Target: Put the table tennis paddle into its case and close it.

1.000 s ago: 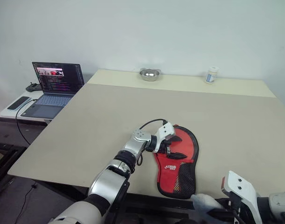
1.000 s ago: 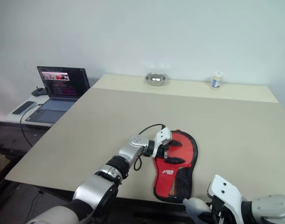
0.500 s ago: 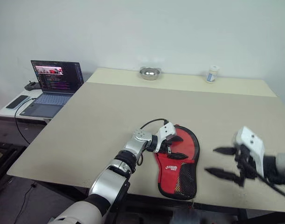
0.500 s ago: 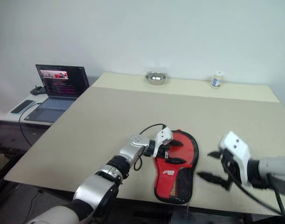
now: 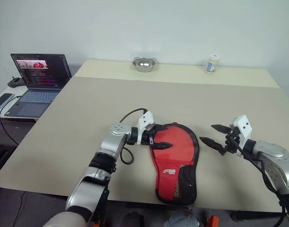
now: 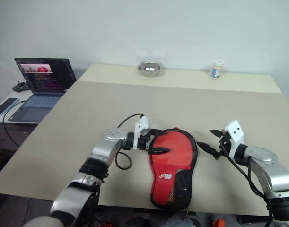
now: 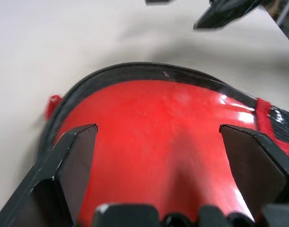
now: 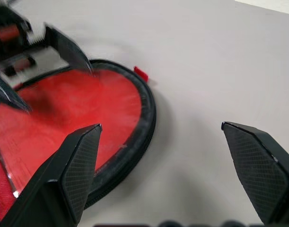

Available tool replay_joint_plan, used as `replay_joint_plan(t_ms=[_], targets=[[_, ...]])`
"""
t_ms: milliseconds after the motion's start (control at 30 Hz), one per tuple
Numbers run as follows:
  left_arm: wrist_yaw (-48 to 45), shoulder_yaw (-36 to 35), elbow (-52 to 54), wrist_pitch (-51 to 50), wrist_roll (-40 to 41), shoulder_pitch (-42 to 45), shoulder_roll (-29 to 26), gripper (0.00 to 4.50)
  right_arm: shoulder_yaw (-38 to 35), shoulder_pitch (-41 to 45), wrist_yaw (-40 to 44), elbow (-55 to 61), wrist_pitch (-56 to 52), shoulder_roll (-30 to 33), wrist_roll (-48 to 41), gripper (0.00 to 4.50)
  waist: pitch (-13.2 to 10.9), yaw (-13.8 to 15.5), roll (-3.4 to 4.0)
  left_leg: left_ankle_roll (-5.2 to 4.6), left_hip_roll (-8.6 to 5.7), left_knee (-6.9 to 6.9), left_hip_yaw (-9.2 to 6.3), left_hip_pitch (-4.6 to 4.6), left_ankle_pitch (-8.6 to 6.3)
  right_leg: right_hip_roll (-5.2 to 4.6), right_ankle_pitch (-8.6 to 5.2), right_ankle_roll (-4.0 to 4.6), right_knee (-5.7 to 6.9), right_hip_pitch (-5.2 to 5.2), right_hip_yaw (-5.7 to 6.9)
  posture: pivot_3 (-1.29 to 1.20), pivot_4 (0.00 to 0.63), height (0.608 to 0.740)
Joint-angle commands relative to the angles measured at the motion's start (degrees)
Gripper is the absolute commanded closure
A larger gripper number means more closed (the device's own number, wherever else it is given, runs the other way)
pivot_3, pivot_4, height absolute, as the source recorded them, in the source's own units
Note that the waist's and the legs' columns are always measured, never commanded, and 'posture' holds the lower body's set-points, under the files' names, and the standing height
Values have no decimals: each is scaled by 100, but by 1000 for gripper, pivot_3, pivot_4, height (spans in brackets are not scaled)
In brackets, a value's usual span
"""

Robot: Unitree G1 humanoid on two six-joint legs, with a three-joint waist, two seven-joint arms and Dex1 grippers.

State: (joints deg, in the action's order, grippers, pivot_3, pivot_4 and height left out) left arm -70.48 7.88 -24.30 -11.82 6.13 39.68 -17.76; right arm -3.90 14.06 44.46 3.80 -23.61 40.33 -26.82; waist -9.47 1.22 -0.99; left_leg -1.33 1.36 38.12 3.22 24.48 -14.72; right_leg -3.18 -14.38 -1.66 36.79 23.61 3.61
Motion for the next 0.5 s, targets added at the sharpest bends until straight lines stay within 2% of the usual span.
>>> replay_joint_plan(t_ms=[33, 167, 300, 500], targets=[[301, -304, 1286, -603, 332, -446, -351, 0, -171, 123, 350, -271, 415, 33, 85, 35, -4, -7, 2, 0, 0, 5, 1, -5, 0, 0, 0, 1, 7, -1, -3, 0, 150, 740], [796, -411, 2118, -1058, 492, -873, -461, 0, -535, 228, 671, -844, 571, 335, 90, 35, -16, 32, 14, 8, 5, 10, -3, -16, 6, 0, 3, 6, 15, -11, -6, 0, 150, 740], [838, -204, 1946, -964, 430, -770, -504, 0, -723, 253, 650, -828, 562, 404, 86, 35, -16, 10, 15, 9, 11, 40, -1, -17, 8, 5, 3, 7, 20, -21, -5, 0, 150, 740], [937, -144, 1463, -828, 508, -495, -402, 0, -794, -186, 464, -150, 190, 401, 63, 35, -16, 9, 15, 9, 18, 55, 0, -17, 7, 11, 5, 9, 30, -22, -8, 0, 150, 740]])
